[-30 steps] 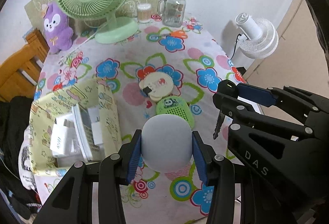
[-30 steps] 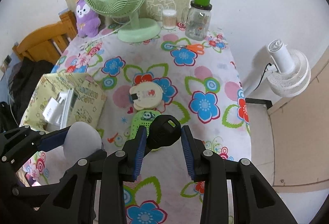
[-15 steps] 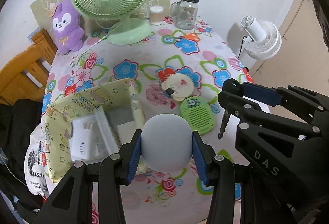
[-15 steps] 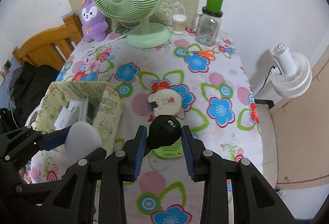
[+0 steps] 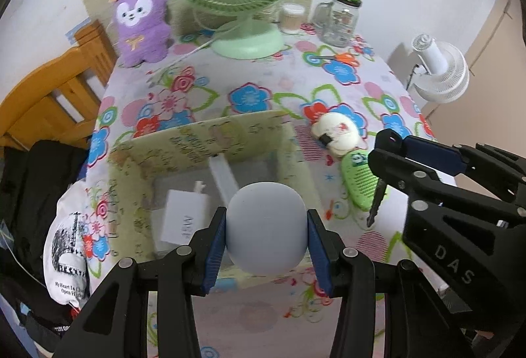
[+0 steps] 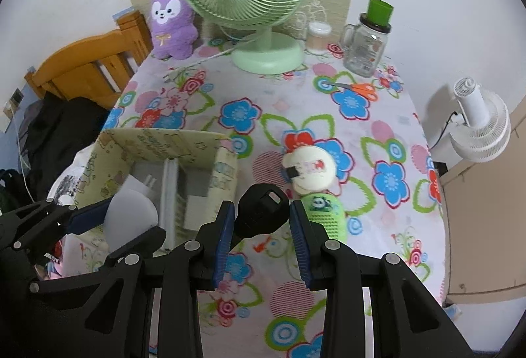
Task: Organize rigid objects
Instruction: 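Carry the white case with left gripper while right gripper carries the key fob to the box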
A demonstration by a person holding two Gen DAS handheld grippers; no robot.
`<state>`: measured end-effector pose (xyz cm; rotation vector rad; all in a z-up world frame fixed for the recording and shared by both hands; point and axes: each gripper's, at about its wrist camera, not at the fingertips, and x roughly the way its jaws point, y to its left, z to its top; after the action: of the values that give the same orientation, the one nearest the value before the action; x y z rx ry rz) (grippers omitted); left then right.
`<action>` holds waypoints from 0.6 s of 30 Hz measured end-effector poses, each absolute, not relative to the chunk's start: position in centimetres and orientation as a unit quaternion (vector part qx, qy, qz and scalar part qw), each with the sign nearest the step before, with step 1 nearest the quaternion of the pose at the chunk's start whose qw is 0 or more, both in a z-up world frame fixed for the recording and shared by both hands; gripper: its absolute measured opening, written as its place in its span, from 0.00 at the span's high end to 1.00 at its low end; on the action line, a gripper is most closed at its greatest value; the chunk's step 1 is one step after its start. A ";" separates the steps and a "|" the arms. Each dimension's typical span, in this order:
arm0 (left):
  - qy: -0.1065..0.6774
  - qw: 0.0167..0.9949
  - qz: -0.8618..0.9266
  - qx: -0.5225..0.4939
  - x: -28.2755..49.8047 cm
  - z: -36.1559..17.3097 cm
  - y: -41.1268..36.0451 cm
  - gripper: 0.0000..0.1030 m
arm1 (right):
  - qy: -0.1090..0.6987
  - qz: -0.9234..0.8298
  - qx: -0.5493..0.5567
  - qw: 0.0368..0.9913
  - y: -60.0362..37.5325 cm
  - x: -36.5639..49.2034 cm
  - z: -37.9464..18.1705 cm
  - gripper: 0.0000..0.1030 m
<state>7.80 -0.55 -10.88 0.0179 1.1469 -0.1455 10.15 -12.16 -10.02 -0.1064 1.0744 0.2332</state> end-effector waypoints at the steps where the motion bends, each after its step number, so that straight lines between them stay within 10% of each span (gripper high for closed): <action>1: 0.542 0.837 -0.067 0.008 7.8 -10.9 -0.1 0.54 | 0.510 0.112 -0.051 0.851 -11.8 10.2 -10.0 0.64; 18: 0.557 0.828 -0.053 0.031 8.8 -13.3 5.1 0.54 | 0.522 0.123 -0.061 0.842 -5.6 11.0 -11.6 0.64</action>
<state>8.76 5.08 -13.32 0.0663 1.1832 -0.1125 10.98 -5.65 -11.57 -0.1279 1.1028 0.2597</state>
